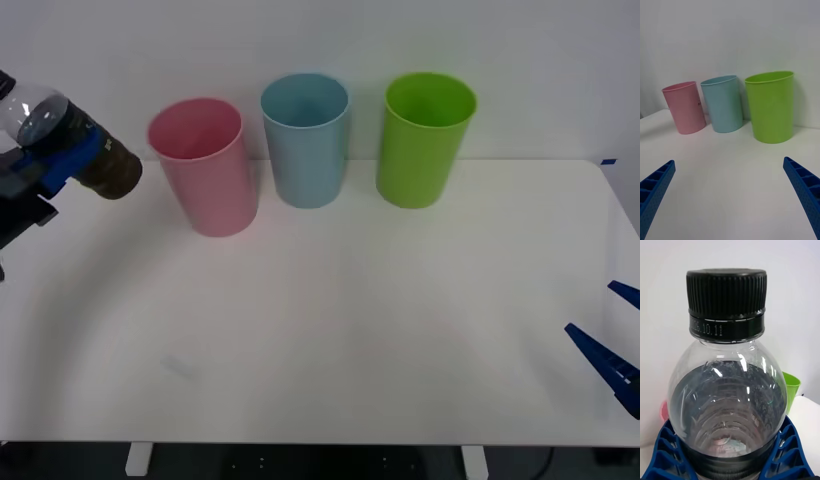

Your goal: Grasp the object on the table and drop it into the matching bin: aluminum can to the light blue bin, PET bottle to the pink bin.

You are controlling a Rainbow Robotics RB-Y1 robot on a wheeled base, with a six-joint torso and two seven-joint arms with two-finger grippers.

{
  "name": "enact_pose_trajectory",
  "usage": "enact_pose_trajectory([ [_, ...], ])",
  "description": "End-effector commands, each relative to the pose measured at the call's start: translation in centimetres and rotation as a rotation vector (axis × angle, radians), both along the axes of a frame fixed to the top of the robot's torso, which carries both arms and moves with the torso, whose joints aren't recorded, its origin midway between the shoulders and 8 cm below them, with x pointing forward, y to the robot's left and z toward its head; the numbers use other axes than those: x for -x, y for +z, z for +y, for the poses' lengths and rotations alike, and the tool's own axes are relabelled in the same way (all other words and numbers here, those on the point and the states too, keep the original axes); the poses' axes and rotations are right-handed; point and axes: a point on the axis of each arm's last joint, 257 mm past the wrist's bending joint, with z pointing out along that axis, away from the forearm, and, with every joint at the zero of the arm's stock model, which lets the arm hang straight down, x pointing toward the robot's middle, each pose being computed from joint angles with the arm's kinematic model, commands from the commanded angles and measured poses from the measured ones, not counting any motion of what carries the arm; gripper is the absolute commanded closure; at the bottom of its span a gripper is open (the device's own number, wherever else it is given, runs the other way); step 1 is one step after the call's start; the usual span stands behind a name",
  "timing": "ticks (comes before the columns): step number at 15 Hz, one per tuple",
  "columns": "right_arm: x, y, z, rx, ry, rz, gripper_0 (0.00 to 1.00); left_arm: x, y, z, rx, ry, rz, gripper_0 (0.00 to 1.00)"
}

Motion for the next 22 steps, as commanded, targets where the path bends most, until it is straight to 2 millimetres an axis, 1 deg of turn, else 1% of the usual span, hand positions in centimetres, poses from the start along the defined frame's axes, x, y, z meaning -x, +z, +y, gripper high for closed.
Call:
enact_pose_trajectory([
  [1,0.0,0.0,0.0,0.0,0.0,0.0,0.0,-2.5,0.8,-0.9,-0.028,-0.003,-0.003,1.0],
  [6,0.0,0.0,0.0,0.0,0.0,0.0,0.0,-7.4,1.8,-3.1,-0.069,-0.015,0.008,1.0],
  [7,0.0,0.0,0.0,0.0,0.0,0.0,0.0,-8.8,1.9,-3.6,-0.082,-0.014,0.016,1.0],
  [9,0.0,0.0,0.0,0.0,0.0,0.0,0.0,-11.0,2.3,-4.1,-0.114,-0.002,0.021,1.0],
  [15,0.0,0.0,0.0,0.0,0.0,0.0,0.0,-15.8,2.8,-6.2,-0.183,0.025,0.054,1.0],
  [18,0.0,0.0,0.0,0.0,0.0,0.0,0.0,-17.3,3.2,-7.2,-0.189,0.055,0.051,1.0],
  [20,0.0,0.0,0.0,0.0,0.0,0.0,0.0,-17.4,2.8,-7.9,-0.175,0.052,0.051,1.0],
  [22,0.0,0.0,0.0,0.0,0.0,0.0,0.0,-17.4,2.8,-8.1,-0.176,0.051,0.051,1.0],
])
